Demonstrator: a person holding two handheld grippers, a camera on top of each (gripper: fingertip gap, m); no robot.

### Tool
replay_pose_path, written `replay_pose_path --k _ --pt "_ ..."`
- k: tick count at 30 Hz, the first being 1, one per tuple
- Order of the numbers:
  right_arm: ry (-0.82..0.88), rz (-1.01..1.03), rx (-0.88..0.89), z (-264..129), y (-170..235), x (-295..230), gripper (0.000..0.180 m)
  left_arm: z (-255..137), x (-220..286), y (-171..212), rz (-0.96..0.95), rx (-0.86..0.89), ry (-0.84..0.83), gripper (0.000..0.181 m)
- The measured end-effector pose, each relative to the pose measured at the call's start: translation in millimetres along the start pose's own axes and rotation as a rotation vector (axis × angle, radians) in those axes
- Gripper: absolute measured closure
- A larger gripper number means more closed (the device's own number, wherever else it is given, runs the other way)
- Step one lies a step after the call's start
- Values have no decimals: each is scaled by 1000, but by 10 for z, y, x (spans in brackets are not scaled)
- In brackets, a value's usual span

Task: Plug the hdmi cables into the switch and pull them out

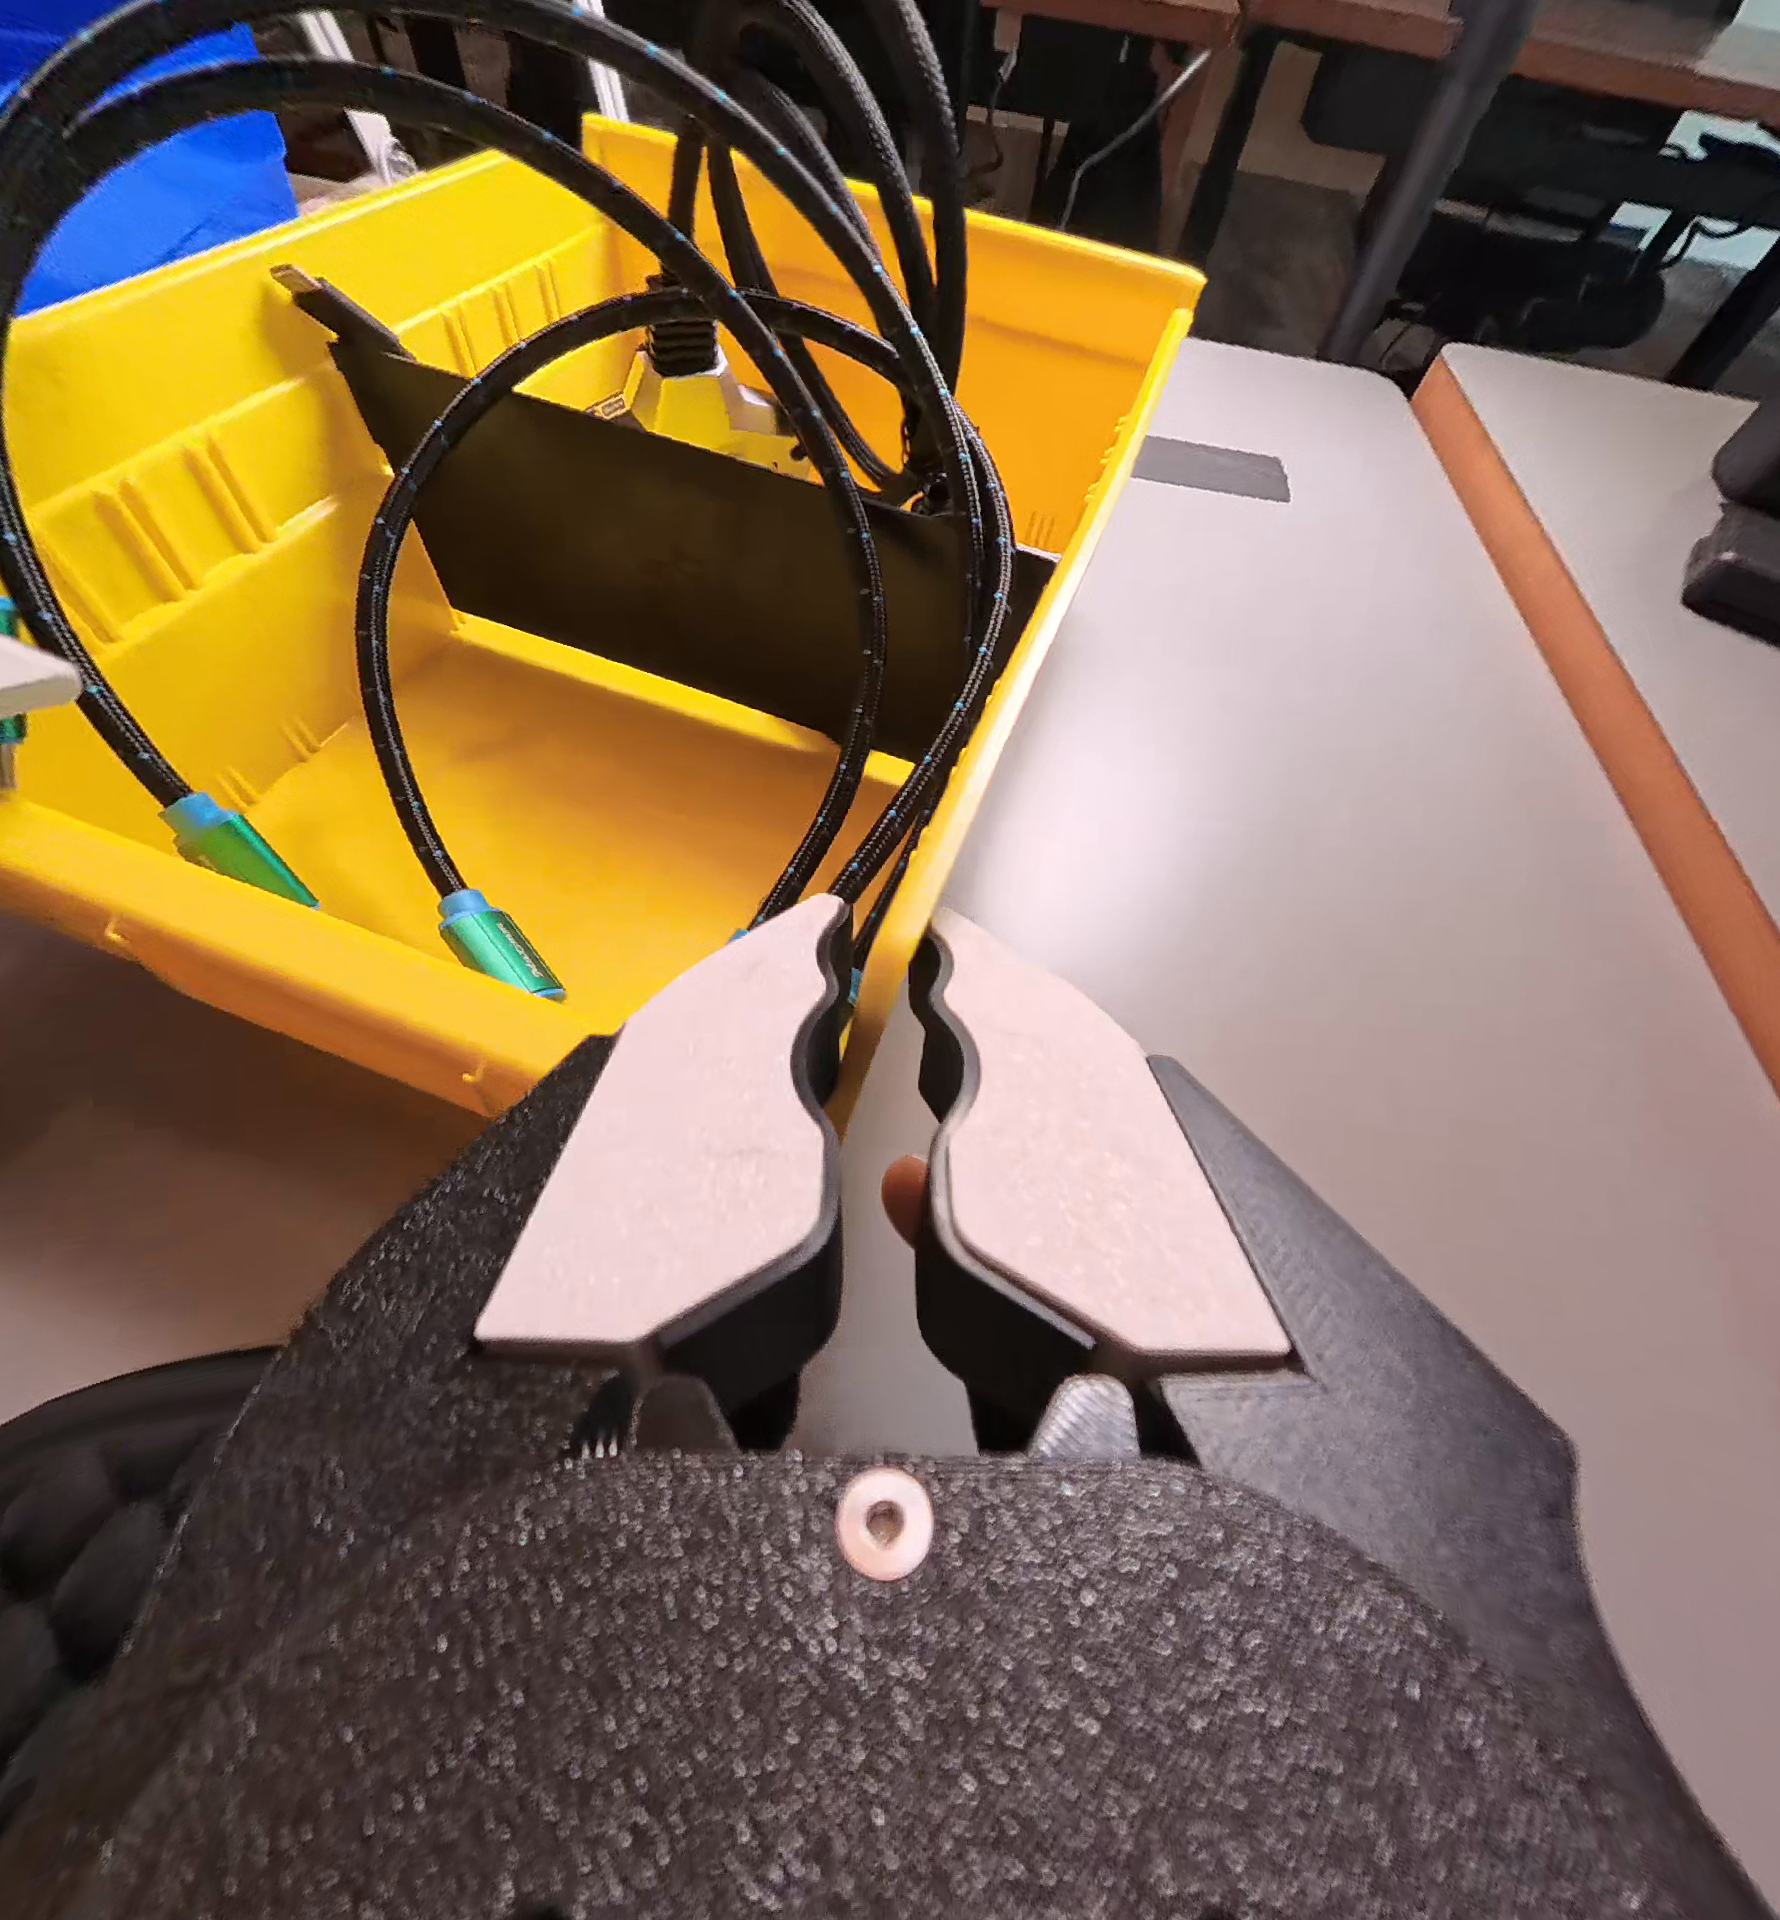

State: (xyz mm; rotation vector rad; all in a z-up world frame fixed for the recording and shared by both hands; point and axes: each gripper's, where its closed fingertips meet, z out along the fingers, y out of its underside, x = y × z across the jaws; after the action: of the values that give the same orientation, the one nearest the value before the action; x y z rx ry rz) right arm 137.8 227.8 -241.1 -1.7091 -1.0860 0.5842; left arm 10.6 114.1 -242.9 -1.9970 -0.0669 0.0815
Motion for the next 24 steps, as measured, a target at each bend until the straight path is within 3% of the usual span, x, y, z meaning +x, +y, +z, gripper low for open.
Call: replay_pose_path --k 6,10,17,24 --pt "57 -61 130 -351 -376 -184 173 -288 -59 -170 7 71 -22 149" --pt "32 -85 239 -609 -775 -438 172 -747 -155 -512 12 197 -60 151" --pt "-179 -127 444 -807 -1714 -1525 170 -2077 -773 -882 35 306 -292 152" --pt "-508 -151 476 -543 -2178 -3239 169 -3584 -1666 -474 -72 319 -588 153"
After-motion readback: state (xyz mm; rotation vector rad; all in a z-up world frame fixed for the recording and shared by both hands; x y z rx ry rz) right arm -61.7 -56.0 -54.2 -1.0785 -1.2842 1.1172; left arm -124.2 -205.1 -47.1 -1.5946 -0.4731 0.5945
